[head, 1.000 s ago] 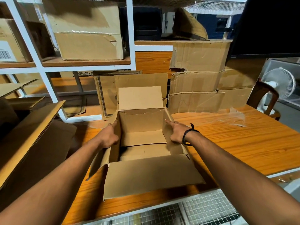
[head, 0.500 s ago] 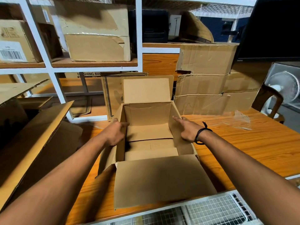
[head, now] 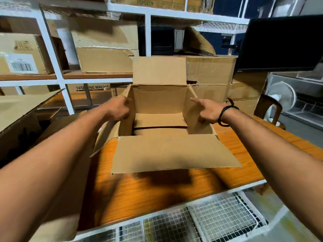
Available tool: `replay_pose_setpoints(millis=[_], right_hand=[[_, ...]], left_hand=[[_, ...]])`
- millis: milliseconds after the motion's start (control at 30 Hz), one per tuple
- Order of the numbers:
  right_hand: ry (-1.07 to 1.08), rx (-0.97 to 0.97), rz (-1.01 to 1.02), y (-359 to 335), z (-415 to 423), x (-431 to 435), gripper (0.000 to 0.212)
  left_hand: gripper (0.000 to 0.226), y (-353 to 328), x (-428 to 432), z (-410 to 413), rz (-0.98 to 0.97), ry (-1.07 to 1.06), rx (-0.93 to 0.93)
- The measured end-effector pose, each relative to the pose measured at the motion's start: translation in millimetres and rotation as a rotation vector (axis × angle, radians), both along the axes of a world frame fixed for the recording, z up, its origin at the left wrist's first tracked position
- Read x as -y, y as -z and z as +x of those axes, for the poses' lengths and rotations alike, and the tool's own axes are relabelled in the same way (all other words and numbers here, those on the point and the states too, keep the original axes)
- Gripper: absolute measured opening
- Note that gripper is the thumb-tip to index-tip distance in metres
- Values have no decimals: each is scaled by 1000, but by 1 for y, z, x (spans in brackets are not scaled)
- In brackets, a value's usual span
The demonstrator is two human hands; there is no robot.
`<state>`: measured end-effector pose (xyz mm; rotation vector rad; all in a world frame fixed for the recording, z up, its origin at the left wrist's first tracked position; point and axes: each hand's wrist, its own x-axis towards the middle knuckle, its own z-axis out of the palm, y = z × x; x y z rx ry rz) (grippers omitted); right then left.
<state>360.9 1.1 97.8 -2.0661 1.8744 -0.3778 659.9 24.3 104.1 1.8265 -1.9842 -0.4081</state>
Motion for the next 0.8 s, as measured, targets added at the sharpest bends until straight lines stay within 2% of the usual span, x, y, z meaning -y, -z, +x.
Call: replay_pose_setpoints(millis=[267, 367, 567, 700, 800], right_hand=[[40, 25, -102, -48, 11, -60, 85], [-14, 41, -150, -69, 23, -81, 83], [-89, 65, -192, -91, 38, -116, 83], [-170, 36, -199, -100, 49, -138, 79], [-199, 32, -176, -110, 63, -154, 75]], left_hand=[[47, -57, -53, 12, -107, -21, 14], [44, -77, -76, 23, -148, -73, 57], [52, -95, -122, 39, -168, -121, 48], [50, -96, -164, 47, -167, -150, 48], [39, -104, -195, 60, -159, -144, 52]])
